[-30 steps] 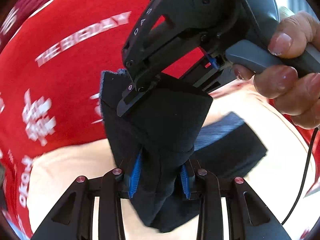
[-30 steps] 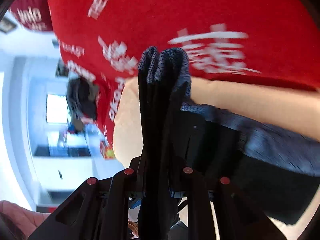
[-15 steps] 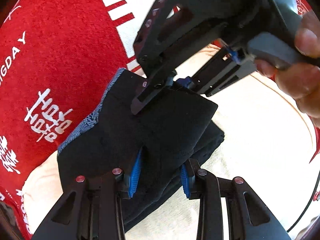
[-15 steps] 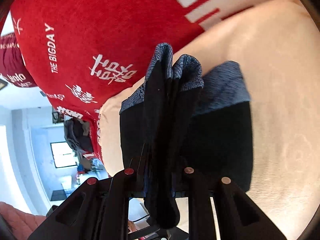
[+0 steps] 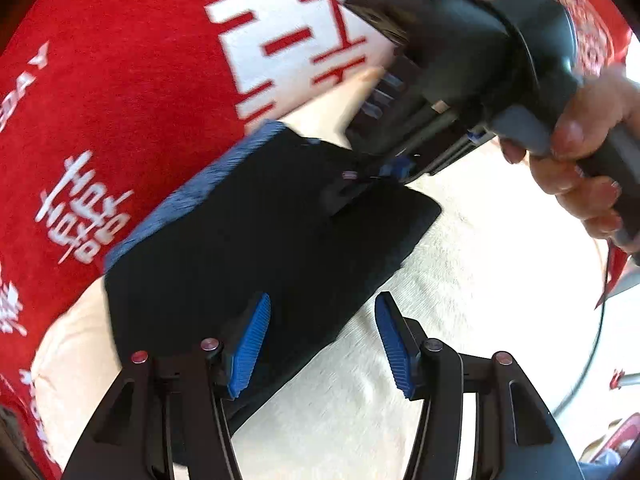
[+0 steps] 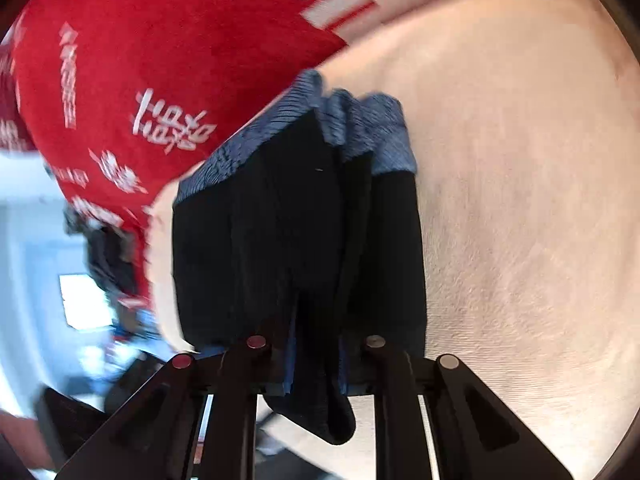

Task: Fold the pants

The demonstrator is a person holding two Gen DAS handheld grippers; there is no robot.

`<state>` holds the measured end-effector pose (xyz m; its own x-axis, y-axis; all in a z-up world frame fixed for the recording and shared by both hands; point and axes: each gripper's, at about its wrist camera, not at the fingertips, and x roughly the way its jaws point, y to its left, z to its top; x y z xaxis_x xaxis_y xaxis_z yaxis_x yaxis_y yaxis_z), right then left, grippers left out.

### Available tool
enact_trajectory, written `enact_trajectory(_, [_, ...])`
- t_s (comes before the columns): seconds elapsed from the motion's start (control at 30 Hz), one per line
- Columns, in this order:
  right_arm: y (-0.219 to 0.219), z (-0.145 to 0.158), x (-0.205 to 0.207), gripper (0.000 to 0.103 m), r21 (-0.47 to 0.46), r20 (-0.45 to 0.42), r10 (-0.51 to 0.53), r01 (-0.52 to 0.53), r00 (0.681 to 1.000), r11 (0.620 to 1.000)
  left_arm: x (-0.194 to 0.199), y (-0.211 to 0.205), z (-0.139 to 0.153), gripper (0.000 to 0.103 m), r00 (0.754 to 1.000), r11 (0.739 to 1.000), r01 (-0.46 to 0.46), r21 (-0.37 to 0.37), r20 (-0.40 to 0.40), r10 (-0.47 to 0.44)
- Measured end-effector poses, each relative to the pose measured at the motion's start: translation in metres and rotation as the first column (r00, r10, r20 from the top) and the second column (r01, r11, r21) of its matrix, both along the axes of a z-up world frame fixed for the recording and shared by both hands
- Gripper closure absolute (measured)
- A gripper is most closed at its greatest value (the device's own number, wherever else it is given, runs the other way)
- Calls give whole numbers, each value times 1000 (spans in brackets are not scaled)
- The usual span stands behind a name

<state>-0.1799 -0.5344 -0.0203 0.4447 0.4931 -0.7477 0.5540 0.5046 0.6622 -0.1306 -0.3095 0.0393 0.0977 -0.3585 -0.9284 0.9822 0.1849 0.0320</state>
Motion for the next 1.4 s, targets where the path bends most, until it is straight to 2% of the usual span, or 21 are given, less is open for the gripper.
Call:
enact_trajectory(0.07, [4,6,4,84,-55,-33,35,-36,999,998,22,12,9,47,997,998,-68,-3,-48,68])
enact_trajectory(0.13, [7,9,4,82,-95,-66,44,-50,997,994,54,21,12,47,981,984,-178,25,-71,180])
enact_trajectory(0.2, [10,14,5,75,-128,-95,48,-60,994,990,79,26,10,47,963,966,-254,51,-74,257])
enact_trajectory(0.23, [12,17,5,72,-150,-115,43,-60,992,987,96,30,5,47,948,948,-309,73,-61,313])
enact_trajectory(0.33, [16,33,-4,72,-213,-144,-2,-29,990,977,126,39,-9,47,913,909,-401,109,-32,407])
enact_trajectory(0.43, [24,53,-17,72,-266,-124,-58,23,991,964,140,54,-34,46,881,878,-450,161,-80,466])
enact_trajectory(0.53, [40,70,-22,72,-285,-53,-52,35,997,958,145,66,-52,26,857,856,-491,160,-84,508])
enact_trajectory(0.57, [46,70,-18,72,-277,-46,-38,24,998,960,149,69,-58,24,847,849,-504,159,-103,522])
enact_trajectory(0.6, [55,65,-15,72,-261,-57,-14,-2,998,965,153,72,-62,21,829,835,-523,169,-126,545])
enact_trajectory(0.63, [60,58,-12,72,-254,-82,3,-24,997,967,160,75,-65,16,801,812,-553,186,-150,580])
enact_trajectory(0.7, [69,38,-9,72,-259,-134,31,-65,991,964,169,75,-70,14,782,799,-562,211,-180,597])
enact_trajectory(0.77, [71,26,-9,72,-270,-166,40,-84,985,959,169,74,-68,14,783,802,-554,224,-188,593])
enact_trajectory(0.83, [70,25,-14,72,-271,-160,14,-58,987,961,169,73,-64,14,797,807,-541,238,-162,582])
enact_trajectory(0.87, [70,24,-14,72,-271,-169,12,-58,986,961,165,74,-57,14,796,805,-543,241,-157,584])
enact_trajectory(0.9, [70,22,-15,72,-272,-184,14,-65,983,960,170,73,-53,14,787,798,-555,236,-161,595])
enact_trajectory(1.0, [71,18,-16,72,-275,-201,18,-74,979,958,194,77,-44,14,740,764,-612,204,-192,644])
enact_trajectory(1.13, [78,18,-11,67,-288,-212,28,-90,977,953,226,69,-48,14,716,736,-653,180,-171,677])
enact_trajectory(1.3, [84,20,-8,65,-317,-221,57,-127,974,940,239,58,-82,14,711,726,-648,229,-161,685])
enact_trajectory(1.4, [82,22,-8,65,-311,-222,56,-125,973,942,233,60,-81,13,730,742,-639,205,-144,668])
